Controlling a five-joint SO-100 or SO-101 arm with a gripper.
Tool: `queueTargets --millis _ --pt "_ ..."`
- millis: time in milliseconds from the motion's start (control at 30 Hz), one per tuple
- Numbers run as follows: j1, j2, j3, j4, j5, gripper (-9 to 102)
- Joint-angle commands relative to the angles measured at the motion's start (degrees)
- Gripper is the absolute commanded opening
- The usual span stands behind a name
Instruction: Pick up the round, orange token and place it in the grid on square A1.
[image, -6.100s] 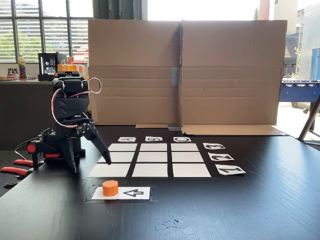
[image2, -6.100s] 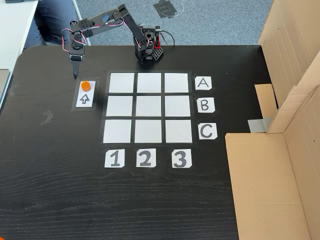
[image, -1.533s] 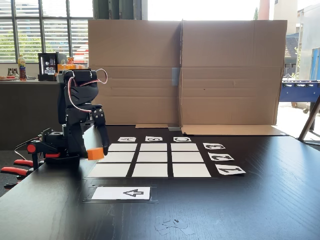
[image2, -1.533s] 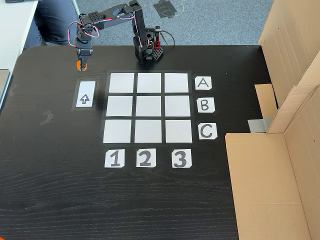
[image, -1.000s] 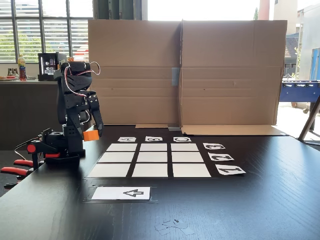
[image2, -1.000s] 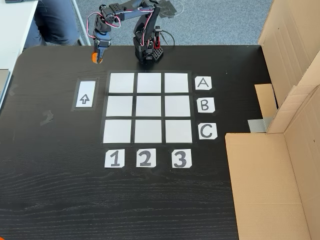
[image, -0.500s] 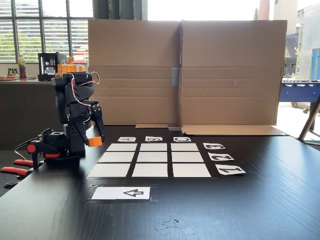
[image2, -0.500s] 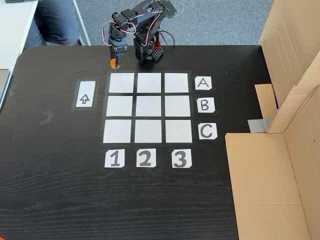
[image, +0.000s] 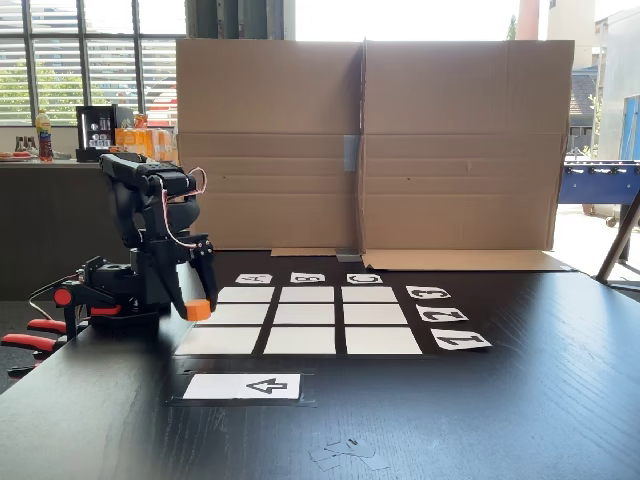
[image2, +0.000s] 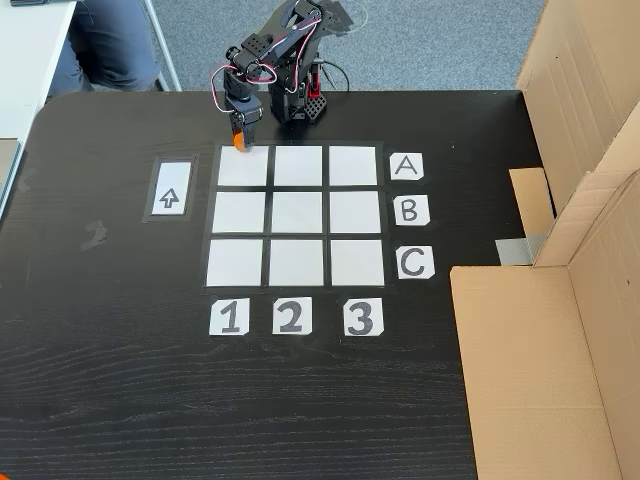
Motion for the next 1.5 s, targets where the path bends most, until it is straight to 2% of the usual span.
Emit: queueTargets --millis 0,400,1000,1167,1467 --pt "-1.3 -3.7 -0.3 -3.5 -0.3 0" --pt "-4.3 -11.6 -0.3 -13.0 0.3 0" --pt "-3.9 -14.3 -0.3 -14.9 0.3 1" --pt "-3.9 -14.8 -0.3 -14.9 0.3 17" --pt "-3.7 -15.1 -0.4 -15.4 -0.6 32"
